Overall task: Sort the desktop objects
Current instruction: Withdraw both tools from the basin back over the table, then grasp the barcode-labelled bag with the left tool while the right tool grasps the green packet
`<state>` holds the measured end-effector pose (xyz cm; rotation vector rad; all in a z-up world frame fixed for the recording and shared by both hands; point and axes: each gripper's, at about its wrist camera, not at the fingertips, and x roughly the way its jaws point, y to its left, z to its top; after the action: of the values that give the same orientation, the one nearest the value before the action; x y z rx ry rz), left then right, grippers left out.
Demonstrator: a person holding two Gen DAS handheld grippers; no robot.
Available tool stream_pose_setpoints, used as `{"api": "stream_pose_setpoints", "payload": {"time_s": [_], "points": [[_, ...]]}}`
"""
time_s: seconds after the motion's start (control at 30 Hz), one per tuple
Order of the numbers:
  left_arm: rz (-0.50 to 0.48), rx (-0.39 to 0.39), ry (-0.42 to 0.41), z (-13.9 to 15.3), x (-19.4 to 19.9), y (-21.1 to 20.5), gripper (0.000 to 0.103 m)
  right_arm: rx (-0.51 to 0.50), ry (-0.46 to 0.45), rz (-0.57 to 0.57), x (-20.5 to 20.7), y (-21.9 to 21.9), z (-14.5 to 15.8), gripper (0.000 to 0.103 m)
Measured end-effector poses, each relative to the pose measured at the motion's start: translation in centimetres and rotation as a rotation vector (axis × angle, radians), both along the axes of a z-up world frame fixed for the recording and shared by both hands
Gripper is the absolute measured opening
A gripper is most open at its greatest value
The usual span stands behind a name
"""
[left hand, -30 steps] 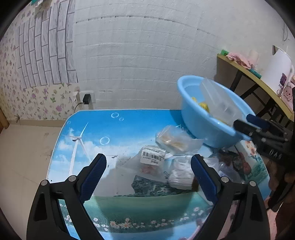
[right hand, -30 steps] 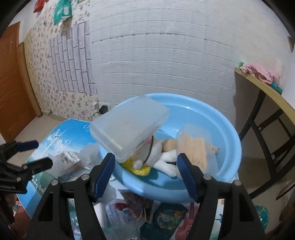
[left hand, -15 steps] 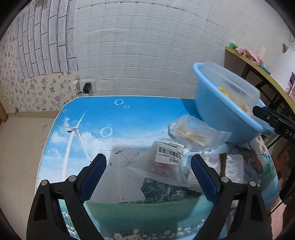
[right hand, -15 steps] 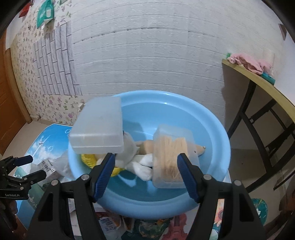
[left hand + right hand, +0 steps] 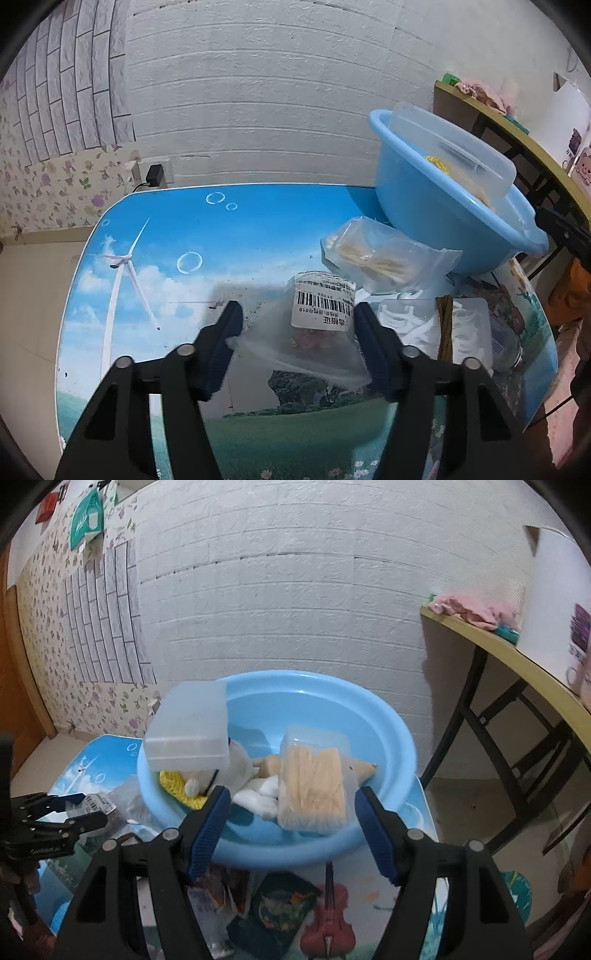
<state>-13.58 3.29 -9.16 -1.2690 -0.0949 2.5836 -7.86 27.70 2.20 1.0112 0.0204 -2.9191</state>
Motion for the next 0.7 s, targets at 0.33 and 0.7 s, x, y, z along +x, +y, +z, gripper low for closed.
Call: {"api": "stream_pose_setpoints", "payload": {"time_s": [0.33,0.7], "points": [[0.008,0.009,0.003,0.5,1.7,-1.0,0.041,-0.040,-0.087,-0.064,2.8,2.2,-2.2,0.070],[0.019,-0.037,0.009,0.7,4.5,-1.7,0.041,-0.046,-0.223,-0.054,2.2,1.2,-6.4,0.070]]}}
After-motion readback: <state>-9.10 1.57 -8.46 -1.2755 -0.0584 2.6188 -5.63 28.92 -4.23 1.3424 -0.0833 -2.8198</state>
